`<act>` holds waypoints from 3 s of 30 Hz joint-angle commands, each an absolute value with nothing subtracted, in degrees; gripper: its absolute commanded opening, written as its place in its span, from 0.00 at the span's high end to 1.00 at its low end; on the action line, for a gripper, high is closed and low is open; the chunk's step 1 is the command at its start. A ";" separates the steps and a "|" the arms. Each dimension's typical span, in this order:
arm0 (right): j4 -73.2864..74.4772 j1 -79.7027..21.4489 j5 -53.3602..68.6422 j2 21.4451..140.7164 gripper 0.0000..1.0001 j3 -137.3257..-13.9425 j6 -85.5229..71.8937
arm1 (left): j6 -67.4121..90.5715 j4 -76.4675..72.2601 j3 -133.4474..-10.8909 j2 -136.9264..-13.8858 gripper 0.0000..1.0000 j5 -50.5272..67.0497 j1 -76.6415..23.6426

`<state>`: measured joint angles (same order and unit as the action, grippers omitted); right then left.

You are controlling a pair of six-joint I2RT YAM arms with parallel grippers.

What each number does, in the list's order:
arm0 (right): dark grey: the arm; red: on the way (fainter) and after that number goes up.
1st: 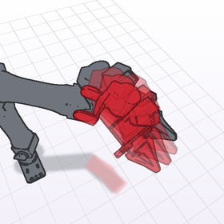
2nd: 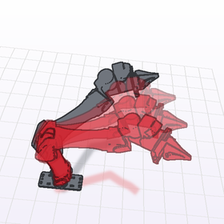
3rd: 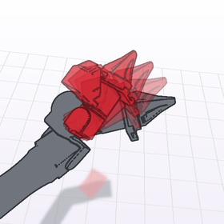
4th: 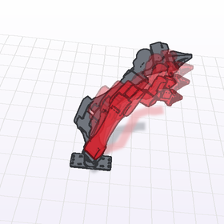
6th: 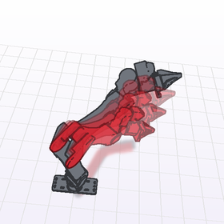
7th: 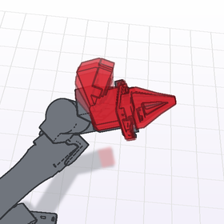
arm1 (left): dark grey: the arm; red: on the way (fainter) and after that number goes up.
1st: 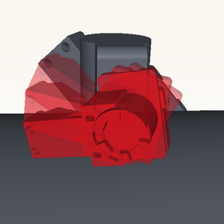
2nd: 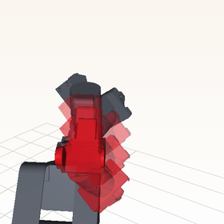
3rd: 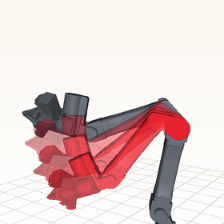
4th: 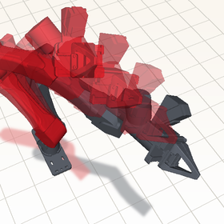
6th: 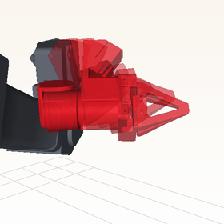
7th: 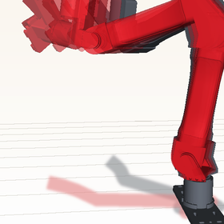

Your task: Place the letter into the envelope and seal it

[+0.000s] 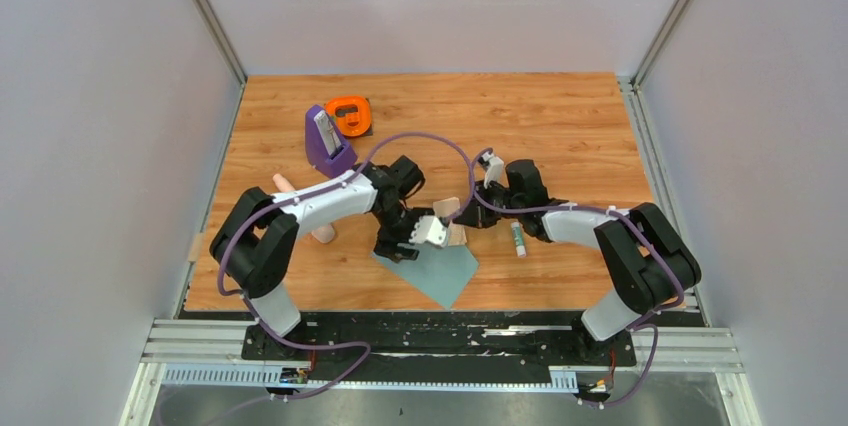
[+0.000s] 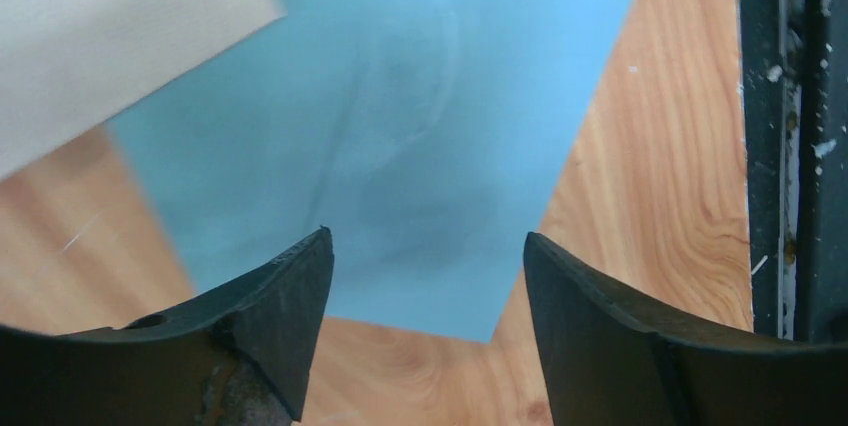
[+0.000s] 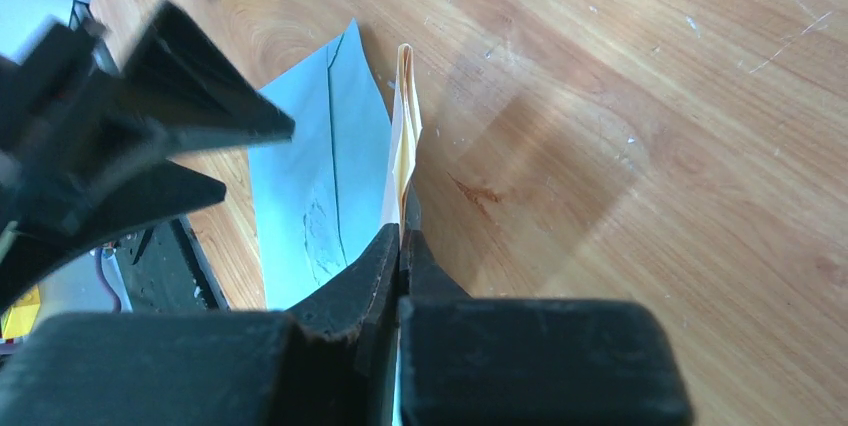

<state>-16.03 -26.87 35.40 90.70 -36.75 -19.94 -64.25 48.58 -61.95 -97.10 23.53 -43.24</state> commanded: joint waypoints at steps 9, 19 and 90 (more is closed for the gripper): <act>-20.17 -27.18 38.63 87.51 1.00 -35.86 -19.03 | -43.58 42.96 -74.38 -103.02 0.03 23.16 -35.80; -20.65 -27.14 39.56 87.72 1.00 -35.69 -17.87 | -44.70 45.30 -77.66 -110.43 0.19 25.53 -35.78; -25.27 -41.13 26.11 51.58 1.00 -26.47 41.13 | -46.41 74.14 -91.33 -92.27 1.00 41.28 -36.17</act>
<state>-17.43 -40.95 28.80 53.63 -28.36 40.42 -47.79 75.35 -90.52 -94.78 41.60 -35.97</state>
